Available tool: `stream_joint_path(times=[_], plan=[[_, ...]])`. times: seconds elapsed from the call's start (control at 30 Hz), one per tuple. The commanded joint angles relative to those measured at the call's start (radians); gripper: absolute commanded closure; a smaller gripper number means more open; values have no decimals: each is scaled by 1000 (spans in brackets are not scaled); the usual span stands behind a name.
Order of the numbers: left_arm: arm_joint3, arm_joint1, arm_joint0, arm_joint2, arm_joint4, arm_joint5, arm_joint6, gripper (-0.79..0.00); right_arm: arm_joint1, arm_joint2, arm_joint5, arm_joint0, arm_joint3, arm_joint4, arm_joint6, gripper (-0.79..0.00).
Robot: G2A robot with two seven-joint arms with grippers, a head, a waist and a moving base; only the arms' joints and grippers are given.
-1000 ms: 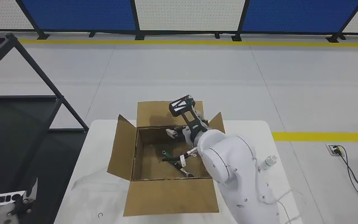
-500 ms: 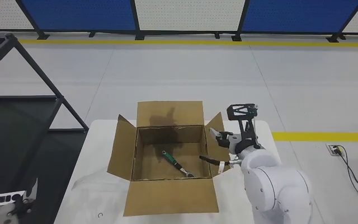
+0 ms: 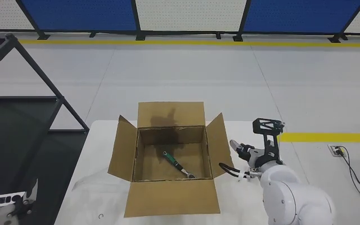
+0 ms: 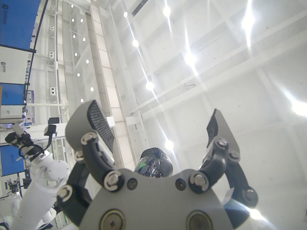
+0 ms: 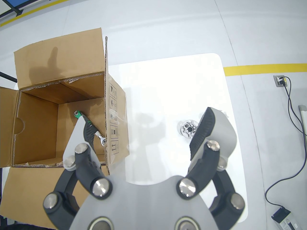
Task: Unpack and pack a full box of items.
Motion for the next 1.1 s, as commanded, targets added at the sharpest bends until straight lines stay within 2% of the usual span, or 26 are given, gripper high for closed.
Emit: stream_joint_path(times=[0.0,0.2,0.33,0.47,0.63,0.7,0.8,1.07], plan=[[0,0,0,0,0,0,0,-785,0,0,0,0,0,0,0,-785],[0,0,0,0,0,0,0,-785,5,43,-4,-37,2,12,-87,-785],[0,0,0,0,0,0,0,-785,13,132,-31,-69,-17,28,-47,-785],[0,0,0,0,0,0,0,-785,24,212,-102,-107,-32,59,12,-785],[0,0,0,0,0,0,0,-785,33,263,-157,-174,-38,92,57,-785],[0,0,0,0,0,0,0,-785,36,264,-185,-189,-13,98,84,-785],[0,0,0,0,0,0,0,-785,39,238,-174,-187,67,63,103,-785],[0,0,0,0,0,0,0,-785,37,191,-54,-80,302,39,150,-785]])
